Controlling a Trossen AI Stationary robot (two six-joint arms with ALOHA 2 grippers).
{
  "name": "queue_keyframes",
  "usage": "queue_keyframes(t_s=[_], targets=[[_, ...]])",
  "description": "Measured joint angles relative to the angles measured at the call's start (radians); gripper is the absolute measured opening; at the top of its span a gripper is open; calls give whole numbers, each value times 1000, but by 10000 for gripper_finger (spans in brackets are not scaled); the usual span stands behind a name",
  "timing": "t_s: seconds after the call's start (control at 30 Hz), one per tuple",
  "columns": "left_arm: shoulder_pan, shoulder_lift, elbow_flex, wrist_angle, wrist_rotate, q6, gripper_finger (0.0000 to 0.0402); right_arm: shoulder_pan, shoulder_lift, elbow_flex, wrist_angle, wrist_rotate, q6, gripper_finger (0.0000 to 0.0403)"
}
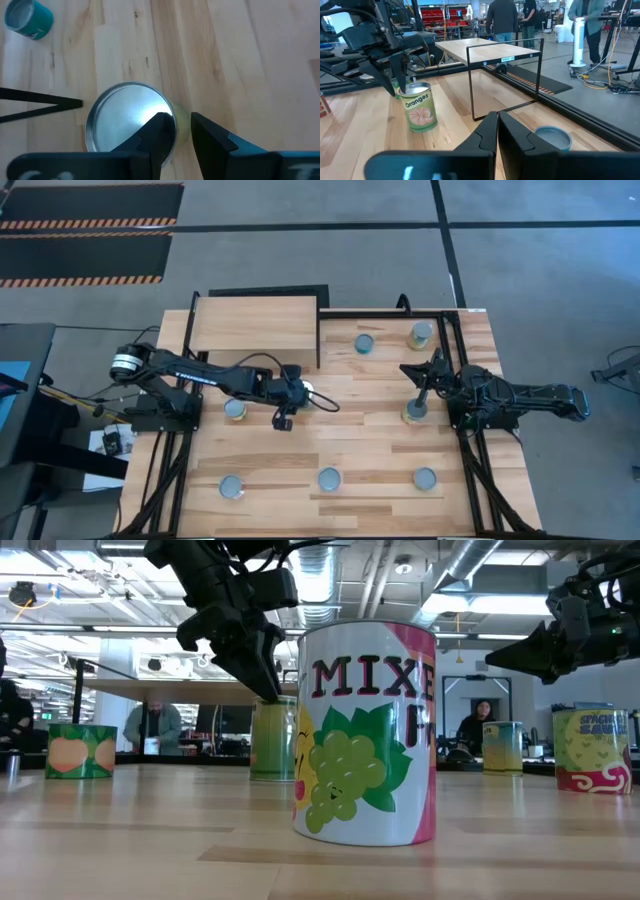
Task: Pick and place cans onto a shelf
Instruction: Put the canned oranges on the shelf
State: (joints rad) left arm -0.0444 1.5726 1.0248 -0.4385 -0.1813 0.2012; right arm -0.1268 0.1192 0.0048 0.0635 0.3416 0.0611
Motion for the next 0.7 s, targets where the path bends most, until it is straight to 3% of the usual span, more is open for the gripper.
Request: queue_keyframes(t_s=[0.2, 0.4, 0.57, 0.7], targets=[[0, 19, 1, 15, -28, 45, 70, 0, 0, 0, 0, 0, 0, 40], [0, 21, 3, 12, -53, 92, 9, 0, 0, 0, 0, 0, 0, 40], [12, -51, 4, -44, -34, 68, 2, 0, 0, 0, 0, 0, 0, 40], [40, -147, 75, -194, -15, -10, 0, 0, 0, 0, 0, 0, 0, 40]])
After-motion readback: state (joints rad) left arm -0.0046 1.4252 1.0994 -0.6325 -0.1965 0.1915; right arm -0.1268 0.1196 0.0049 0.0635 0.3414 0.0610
